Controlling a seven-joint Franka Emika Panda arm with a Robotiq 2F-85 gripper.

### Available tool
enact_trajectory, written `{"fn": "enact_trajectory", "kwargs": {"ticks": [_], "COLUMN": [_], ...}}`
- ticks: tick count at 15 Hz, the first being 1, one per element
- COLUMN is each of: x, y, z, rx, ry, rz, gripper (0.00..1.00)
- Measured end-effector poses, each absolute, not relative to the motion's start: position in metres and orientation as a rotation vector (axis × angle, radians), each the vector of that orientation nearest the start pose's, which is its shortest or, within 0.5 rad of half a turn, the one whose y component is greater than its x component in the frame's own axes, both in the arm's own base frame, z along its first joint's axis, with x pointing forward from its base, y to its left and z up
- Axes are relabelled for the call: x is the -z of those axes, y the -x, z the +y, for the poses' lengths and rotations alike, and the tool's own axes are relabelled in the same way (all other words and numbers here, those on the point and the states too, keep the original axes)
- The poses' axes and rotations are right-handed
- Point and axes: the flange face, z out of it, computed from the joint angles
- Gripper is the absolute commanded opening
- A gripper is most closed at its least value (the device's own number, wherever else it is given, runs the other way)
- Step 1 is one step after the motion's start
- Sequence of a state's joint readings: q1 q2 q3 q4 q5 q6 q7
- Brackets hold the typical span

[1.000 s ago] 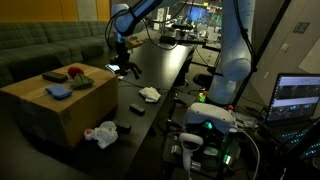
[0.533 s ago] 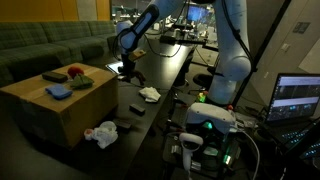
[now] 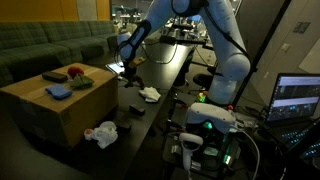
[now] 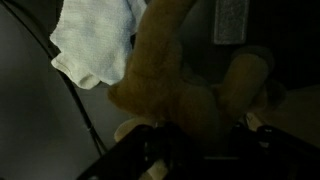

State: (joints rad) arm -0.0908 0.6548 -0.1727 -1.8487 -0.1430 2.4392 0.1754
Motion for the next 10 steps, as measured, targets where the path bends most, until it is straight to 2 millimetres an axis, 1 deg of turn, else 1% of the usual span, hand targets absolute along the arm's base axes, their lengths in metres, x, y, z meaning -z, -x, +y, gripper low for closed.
{"fn": "enact_trajectory", "kwargs": {"ticks": [1, 2, 4, 5, 10], "x": [-0.163, -0.160, -0.156, -0.154, -0.149], "y": [-0.617, -0.618, -0.619, -0.618, -0.608], "z": [-0.166, -0.170, -0.178, -0.182, -0.206], "rx": [-0.111, -0.109, -0.109, -0.111, -0.130], "ry": [3.294, 3.290, 3.283, 3.279, 3.244], "rz": [0.505, 0.523, 0.563, 0.586, 0.712], "gripper": [0.72, 0.81, 0.94, 0.99, 1.00]}}
